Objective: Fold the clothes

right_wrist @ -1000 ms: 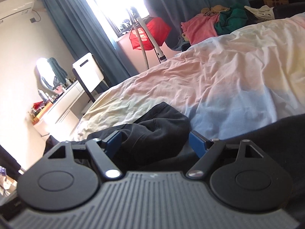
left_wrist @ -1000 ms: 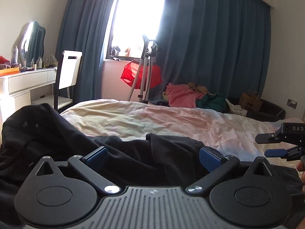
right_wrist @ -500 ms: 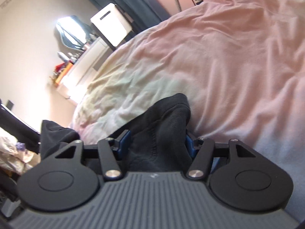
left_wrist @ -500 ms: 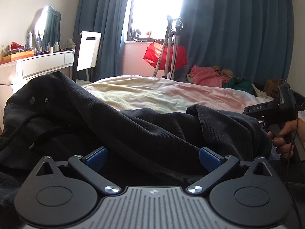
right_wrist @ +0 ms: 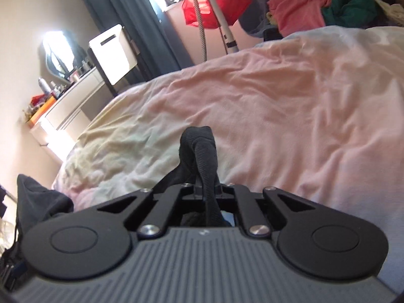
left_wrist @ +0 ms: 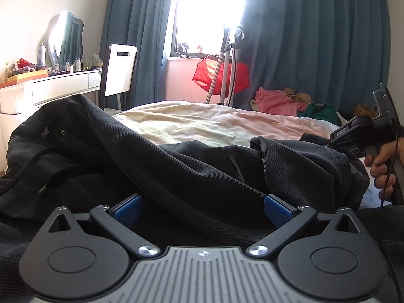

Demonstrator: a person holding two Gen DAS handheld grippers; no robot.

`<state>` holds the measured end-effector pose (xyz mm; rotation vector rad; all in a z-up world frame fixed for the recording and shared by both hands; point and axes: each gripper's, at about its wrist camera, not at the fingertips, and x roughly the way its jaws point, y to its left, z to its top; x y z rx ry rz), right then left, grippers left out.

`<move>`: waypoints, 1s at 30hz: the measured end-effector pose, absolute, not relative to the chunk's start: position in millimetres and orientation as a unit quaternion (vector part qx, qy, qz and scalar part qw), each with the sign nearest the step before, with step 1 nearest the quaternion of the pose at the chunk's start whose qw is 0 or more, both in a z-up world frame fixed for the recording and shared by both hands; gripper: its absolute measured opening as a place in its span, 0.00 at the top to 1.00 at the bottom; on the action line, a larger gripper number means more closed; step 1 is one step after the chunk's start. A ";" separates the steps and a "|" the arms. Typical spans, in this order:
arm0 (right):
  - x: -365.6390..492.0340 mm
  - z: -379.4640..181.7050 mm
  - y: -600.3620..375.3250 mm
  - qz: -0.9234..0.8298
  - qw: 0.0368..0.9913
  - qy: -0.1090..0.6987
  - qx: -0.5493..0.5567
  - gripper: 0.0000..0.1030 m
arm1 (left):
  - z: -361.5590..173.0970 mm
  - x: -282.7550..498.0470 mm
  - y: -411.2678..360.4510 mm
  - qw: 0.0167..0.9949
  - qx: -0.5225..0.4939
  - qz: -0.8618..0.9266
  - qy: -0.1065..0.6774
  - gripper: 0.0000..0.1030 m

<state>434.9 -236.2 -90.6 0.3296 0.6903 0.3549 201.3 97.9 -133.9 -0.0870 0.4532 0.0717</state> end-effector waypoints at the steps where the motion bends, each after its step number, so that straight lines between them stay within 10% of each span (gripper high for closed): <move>1: 426.4 -78.4 -246.0 0.145 0.924 0.313 0.163 0.94 | -133.2 199.4 97.1 0.973 -0.046 0.033 0.224 0.00; 22: 339.4 24.5 -453.8 -0.214 0.957 0.084 0.178 0.94 | -129.2 189.0 91.7 0.966 -0.073 0.026 0.246 0.00; 30: 287.0 -101.6 -523.2 -0.231 0.917 0.181 0.271 0.94 | -132.8 192.0 93.6 0.964 -0.073 0.024 0.254 0.00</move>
